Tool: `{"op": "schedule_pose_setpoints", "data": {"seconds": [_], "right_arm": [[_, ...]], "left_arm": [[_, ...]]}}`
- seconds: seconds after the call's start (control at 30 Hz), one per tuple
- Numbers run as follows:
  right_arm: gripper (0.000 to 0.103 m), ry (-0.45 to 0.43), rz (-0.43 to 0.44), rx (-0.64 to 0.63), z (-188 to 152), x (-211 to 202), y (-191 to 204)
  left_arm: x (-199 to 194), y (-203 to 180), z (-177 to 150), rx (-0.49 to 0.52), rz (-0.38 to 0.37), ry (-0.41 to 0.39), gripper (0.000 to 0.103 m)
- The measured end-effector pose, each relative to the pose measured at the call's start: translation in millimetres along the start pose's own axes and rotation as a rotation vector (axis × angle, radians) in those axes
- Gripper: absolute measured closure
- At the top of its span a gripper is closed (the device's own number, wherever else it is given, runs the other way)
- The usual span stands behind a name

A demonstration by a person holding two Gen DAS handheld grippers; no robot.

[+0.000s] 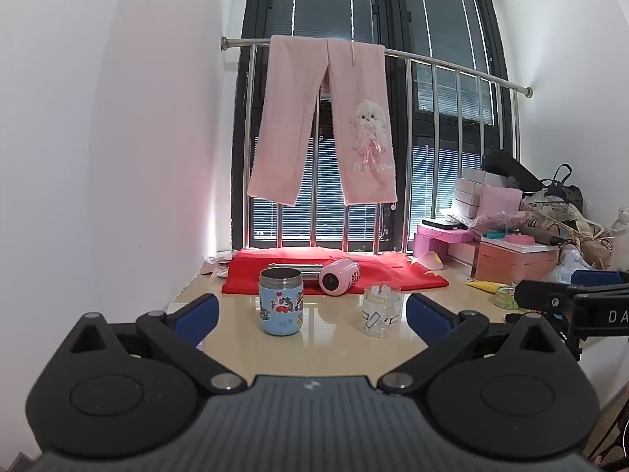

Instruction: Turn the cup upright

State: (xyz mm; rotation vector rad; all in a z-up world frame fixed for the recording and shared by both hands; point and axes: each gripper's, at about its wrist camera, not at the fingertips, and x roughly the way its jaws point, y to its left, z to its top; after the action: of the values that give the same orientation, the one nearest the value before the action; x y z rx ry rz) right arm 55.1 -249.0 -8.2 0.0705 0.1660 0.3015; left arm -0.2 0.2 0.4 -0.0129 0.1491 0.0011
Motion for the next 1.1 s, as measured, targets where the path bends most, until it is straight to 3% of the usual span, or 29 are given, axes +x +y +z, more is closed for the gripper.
{"op": "schedule_pose_setpoints", "data": {"seconds": [1.1], "right_arm": [[0.0, 0.005, -0.002, -0.006, -0.1, -0.1, 2.7]], "left_arm": [[-0.2, -0.8, -1.6, 0.002, 0.0, -0.002, 0.0]]}}
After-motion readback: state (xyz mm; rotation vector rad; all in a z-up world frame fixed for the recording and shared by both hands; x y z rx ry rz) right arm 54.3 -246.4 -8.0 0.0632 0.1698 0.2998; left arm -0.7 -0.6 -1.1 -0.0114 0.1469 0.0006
